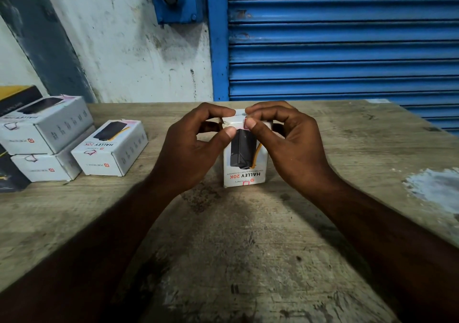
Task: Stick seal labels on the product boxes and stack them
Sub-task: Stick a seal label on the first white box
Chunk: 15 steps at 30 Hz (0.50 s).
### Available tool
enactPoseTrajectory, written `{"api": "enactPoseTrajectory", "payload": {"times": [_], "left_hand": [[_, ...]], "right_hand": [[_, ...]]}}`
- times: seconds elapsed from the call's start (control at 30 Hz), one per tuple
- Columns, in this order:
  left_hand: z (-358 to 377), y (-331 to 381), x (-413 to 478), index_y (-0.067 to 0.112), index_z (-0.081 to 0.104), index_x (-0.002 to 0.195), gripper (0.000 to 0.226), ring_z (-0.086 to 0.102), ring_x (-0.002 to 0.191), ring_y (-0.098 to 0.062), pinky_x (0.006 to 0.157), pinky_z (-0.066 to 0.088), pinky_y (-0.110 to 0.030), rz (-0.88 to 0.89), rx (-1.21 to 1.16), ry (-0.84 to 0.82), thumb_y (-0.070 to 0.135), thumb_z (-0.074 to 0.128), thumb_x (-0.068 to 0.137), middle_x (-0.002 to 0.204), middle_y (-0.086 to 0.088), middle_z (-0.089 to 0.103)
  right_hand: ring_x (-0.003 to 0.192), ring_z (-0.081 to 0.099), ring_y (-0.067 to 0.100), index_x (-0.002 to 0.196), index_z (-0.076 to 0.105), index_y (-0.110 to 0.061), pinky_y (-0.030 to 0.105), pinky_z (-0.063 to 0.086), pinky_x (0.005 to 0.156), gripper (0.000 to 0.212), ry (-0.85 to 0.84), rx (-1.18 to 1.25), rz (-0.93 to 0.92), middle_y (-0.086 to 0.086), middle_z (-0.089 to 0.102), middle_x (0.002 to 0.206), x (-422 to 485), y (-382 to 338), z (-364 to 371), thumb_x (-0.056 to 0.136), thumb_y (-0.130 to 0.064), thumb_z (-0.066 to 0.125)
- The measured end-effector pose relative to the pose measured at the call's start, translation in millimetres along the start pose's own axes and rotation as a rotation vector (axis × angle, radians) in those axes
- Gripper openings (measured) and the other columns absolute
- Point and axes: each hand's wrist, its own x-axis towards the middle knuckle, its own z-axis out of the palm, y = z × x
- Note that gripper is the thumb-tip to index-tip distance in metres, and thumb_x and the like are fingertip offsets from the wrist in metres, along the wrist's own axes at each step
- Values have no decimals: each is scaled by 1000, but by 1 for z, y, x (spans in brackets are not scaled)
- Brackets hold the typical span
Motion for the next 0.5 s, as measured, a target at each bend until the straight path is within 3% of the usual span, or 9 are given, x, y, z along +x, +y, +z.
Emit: {"api": "enactPoseTrajectory", "payload": {"times": [0.17, 0.5], "left_hand": [[0, 1, 0, 23, 63, 116, 20, 67, 103, -5, 83, 55, -19, 9, -13, -6, 20, 65, 96, 117, 13, 68], [-1, 1, 0, 22, 63, 117, 20, 66, 103, -4, 82, 54, -17, 5, -10, -9, 20, 65, 97, 117, 12, 67]], "right_hand": [[113, 65, 14, 93, 73, -31, 47, 54, 96, 9, -2, -23, -16, -9, 72, 108, -1, 0, 0, 90, -22, 73], [113, 64, 15, 94, 73, -31, 46, 54, 95, 11, -12, -83, -40, -10, 71, 108, -1, 1, -1, 90, -21, 74]]}}
